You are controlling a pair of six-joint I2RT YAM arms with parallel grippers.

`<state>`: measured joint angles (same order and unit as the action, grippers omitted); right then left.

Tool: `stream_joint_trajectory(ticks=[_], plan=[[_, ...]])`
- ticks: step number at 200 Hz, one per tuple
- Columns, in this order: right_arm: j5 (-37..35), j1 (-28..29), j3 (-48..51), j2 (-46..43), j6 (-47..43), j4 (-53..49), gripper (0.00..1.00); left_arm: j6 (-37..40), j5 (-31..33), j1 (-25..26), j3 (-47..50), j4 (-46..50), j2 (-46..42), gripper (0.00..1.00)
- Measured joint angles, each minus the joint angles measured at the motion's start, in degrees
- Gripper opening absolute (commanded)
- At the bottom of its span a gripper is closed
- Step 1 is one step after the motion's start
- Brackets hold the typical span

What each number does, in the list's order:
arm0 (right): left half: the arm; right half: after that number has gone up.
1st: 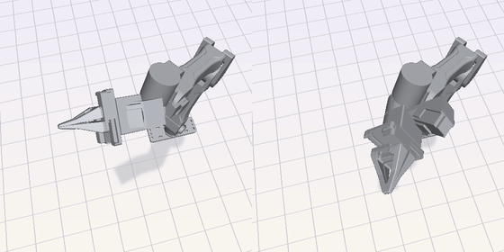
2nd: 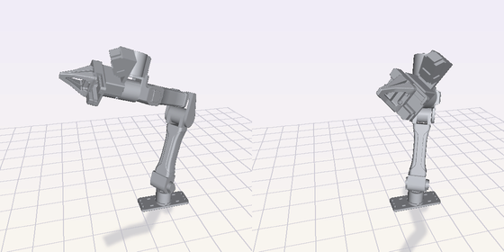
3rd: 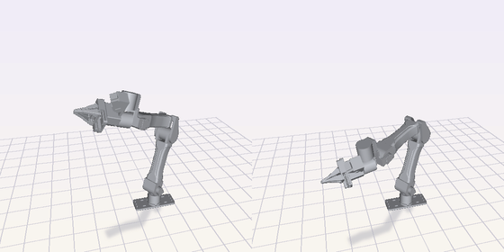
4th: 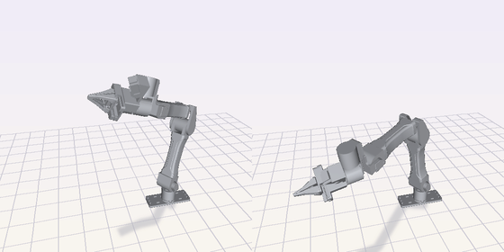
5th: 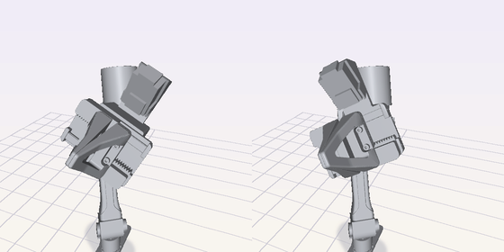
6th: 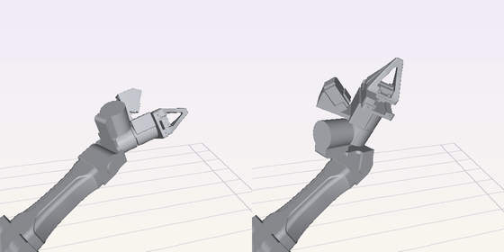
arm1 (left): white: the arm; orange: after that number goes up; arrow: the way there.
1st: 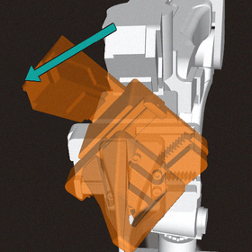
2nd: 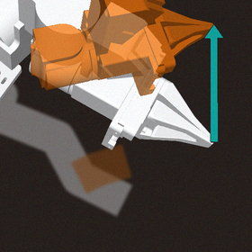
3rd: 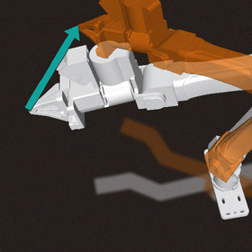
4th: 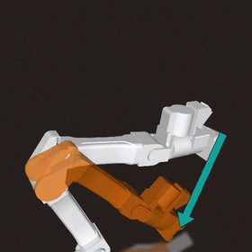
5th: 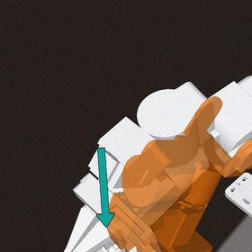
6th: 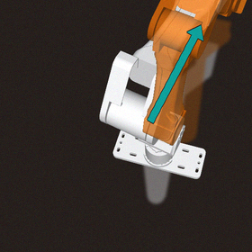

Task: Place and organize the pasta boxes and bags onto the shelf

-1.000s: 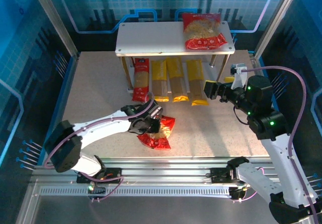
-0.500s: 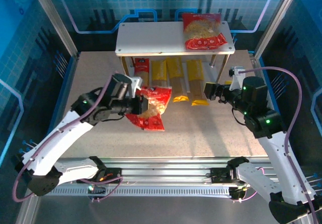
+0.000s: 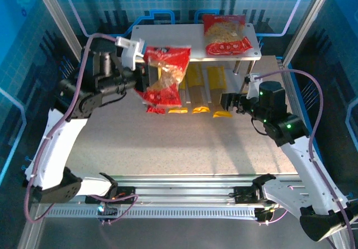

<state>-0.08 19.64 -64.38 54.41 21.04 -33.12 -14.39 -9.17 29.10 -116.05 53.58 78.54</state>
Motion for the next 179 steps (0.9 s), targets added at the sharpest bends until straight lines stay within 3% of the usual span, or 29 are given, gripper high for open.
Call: stream_joint_trajectory(ticks=[62, 179], plan=[[-0.09, 3.48, 0.04, 3.21, 0.17, 0.2, 0.92, 4.31, 1.25, -5.27, -17.64, -3.39, 16.9, 0.0], [0.37, 4.63, 0.7, 7.87, 0.17, 1.31, 0.92, 7.93, 11.78, -6.01, -20.41, -12.85, 26.82, 0.0]])
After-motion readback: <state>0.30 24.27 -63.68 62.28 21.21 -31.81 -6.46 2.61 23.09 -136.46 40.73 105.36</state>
